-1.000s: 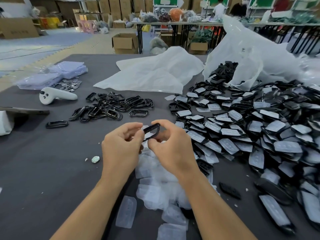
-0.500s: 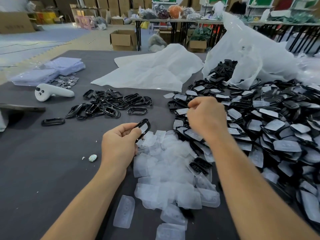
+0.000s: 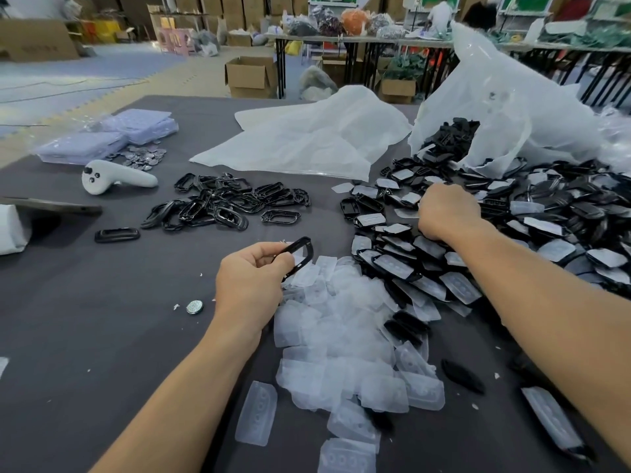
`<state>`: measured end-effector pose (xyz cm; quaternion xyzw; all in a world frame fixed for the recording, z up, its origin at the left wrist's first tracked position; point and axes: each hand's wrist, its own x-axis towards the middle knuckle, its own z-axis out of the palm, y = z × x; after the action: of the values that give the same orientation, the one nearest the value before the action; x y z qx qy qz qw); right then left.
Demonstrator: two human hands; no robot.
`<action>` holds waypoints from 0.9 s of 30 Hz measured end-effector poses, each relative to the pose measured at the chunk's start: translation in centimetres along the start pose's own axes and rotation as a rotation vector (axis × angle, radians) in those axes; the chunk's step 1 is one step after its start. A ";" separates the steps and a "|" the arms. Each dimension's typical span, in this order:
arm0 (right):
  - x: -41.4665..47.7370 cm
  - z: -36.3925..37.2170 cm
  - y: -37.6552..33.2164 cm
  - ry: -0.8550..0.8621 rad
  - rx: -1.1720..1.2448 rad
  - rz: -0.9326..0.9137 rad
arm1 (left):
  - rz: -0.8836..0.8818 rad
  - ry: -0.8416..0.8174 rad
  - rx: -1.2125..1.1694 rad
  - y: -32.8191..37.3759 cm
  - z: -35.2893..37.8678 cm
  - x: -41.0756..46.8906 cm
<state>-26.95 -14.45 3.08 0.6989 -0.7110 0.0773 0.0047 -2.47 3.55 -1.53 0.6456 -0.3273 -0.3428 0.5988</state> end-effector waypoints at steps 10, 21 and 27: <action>-9.1 -2.8 -6.8 -0.016 1.230 -0.108 | -0.032 -0.016 -0.046 0.2 -0.4 -0.1; -15.7 1.5 -10.8 -0.133 1.562 0.093 | 0.019 -0.128 -0.068 0.6 -0.5 -1.1; -15.8 1.4 -10.8 -0.009 1.333 -0.023 | -0.006 -0.205 -0.083 0.8 -0.7 -0.6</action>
<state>-15.69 0.94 0.96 0.5600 -0.5037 0.4972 -0.4306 -2.20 4.42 -0.65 0.5828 -0.3705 -0.4220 0.5874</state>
